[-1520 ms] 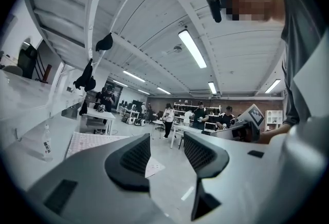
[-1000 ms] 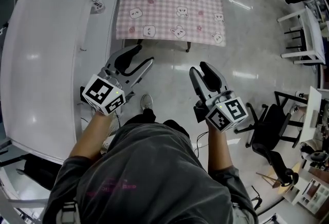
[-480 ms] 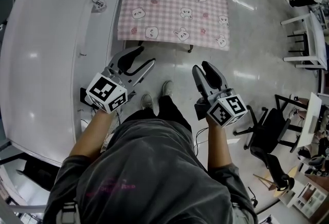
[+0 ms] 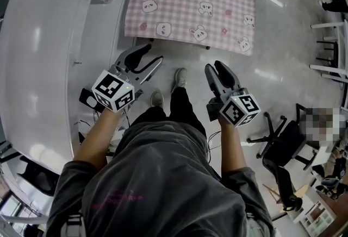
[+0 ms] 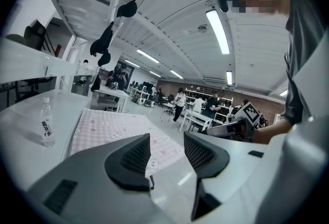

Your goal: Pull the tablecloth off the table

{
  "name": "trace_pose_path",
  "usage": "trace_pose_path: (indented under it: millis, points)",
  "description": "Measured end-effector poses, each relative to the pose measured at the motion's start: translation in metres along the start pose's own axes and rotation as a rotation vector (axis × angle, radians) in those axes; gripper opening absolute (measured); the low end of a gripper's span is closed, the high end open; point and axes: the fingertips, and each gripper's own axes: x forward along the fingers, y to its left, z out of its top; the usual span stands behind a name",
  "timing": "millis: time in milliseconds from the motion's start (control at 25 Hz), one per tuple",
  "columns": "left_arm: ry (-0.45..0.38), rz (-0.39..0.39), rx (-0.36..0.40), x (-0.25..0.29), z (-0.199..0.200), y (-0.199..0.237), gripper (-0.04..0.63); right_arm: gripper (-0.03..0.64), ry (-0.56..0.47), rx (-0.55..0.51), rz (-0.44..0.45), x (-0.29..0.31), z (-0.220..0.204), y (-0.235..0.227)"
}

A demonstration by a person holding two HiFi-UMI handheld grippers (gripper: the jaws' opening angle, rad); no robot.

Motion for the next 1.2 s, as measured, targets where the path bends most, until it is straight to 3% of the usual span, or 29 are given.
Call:
trace_pose_path:
  millis: [240, 560, 1200]
  points:
    - [0.059, 0.037, -0.037, 0.03, -0.038, 0.027, 0.202, 0.144, 0.058, 0.062, 0.025, 0.032, -0.025, -0.04]
    - [0.156, 0.084, -0.139, 0.065, -0.1, 0.085, 0.202, 0.144, 0.155, 0.153, -0.003, 0.087, -0.069, -0.099]
    - [0.214, 0.168, -0.269, 0.106, -0.2, 0.144, 0.202, 0.144, 0.25, 0.227, -0.038, 0.134, -0.14, -0.182]
